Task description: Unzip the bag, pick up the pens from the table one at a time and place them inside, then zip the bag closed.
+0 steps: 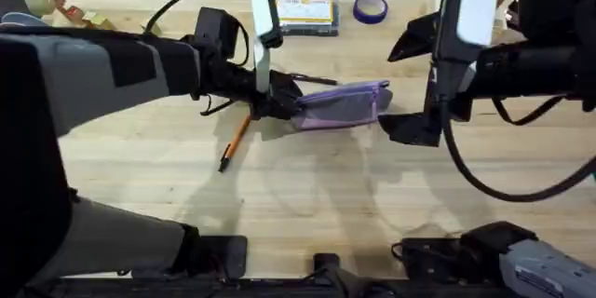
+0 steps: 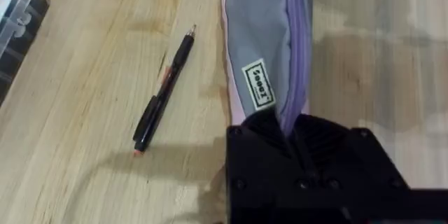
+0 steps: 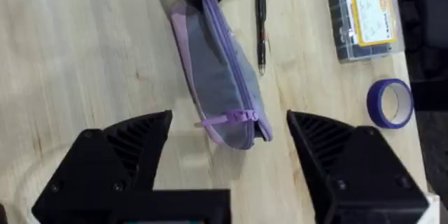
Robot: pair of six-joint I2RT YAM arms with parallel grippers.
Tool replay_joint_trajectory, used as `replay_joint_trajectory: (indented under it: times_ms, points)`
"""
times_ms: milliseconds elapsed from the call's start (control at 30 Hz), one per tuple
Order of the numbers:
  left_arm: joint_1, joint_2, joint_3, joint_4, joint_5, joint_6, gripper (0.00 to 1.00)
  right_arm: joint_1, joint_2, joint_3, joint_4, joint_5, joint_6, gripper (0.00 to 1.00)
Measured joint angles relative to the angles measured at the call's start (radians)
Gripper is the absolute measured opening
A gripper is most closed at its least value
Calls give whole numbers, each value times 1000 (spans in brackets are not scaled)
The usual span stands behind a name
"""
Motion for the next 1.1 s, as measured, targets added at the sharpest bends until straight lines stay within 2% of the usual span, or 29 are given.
replay_joint_trajectory:
  times_ms: [267,300,333,567,900,1100]
  points:
    - [0,0,0,0,0,0,42,0,-10,0,-3,5,68,997]
    - [0,0,0,0,0,0,42,0,-18,0,-2,4,93,997]
    - [0,0,0,0,0,0,42,0,-50,0,-3,4,180,998]
    - [0,0,0,0,0,0,42,0,-134,0,-3,4,419,998]
    - [0,0,0,0,0,0,42,0,-243,0,-6,4,616,998]
    - [0,0,0,0,0,0,42,0,-260,0,-6,4,755,998]
